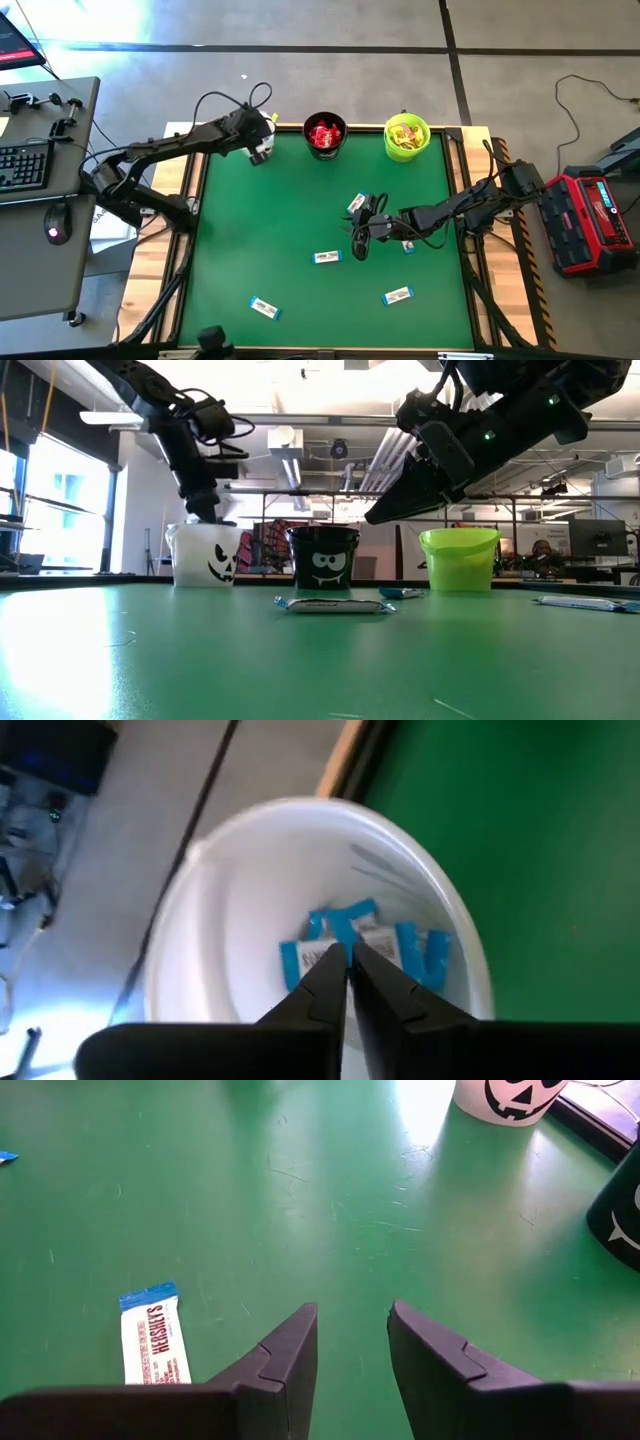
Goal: Sort candy by brand, put in halloween buckets
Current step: Put the white chocolate bar into the white bucket
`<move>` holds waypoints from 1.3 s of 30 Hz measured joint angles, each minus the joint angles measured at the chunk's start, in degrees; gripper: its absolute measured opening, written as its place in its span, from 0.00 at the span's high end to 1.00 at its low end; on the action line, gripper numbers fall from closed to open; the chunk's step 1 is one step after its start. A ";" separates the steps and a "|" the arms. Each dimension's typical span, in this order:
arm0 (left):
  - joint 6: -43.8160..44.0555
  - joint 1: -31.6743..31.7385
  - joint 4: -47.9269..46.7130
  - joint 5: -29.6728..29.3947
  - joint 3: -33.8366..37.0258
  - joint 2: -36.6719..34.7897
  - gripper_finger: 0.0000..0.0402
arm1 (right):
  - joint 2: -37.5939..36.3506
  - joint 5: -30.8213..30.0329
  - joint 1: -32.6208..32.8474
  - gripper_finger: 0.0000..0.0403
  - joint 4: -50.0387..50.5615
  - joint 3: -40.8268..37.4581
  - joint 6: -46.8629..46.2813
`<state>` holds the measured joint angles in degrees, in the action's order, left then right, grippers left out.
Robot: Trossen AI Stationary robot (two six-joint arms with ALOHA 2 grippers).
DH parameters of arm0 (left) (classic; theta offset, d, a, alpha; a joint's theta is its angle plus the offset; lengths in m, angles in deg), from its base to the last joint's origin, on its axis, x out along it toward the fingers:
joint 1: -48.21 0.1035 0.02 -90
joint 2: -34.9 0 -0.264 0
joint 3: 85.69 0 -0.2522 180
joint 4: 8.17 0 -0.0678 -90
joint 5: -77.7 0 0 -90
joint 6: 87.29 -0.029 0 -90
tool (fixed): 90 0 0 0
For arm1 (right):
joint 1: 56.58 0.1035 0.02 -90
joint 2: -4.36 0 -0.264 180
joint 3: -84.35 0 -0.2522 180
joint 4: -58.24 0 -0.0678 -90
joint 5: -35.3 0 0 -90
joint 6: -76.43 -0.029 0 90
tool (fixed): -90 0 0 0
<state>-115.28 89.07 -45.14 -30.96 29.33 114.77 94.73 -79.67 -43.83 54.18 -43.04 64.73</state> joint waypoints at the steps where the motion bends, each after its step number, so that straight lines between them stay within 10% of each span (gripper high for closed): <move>1: 0.46 -0.04 -0.71 0.18 0.00 0.00 0.96 | 0.00 0.00 -0.02 0.72 -0.02 0.00 0.00; 15: 3.85 -3.22 1.02 0.90 0.00 -4.14 0.75 | 0.00 -1.34 -0.01 0.72 0.00 0.00 -0.33; 39: 13.07 -23.67 26.99 5.28 4.78 -7.85 0.73 | 0.00 -2.72 -0.02 0.72 0.31 0.00 -5.16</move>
<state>-102.21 65.40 -18.15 -25.69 34.11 106.92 94.73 -82.40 -43.85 54.48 -43.04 59.57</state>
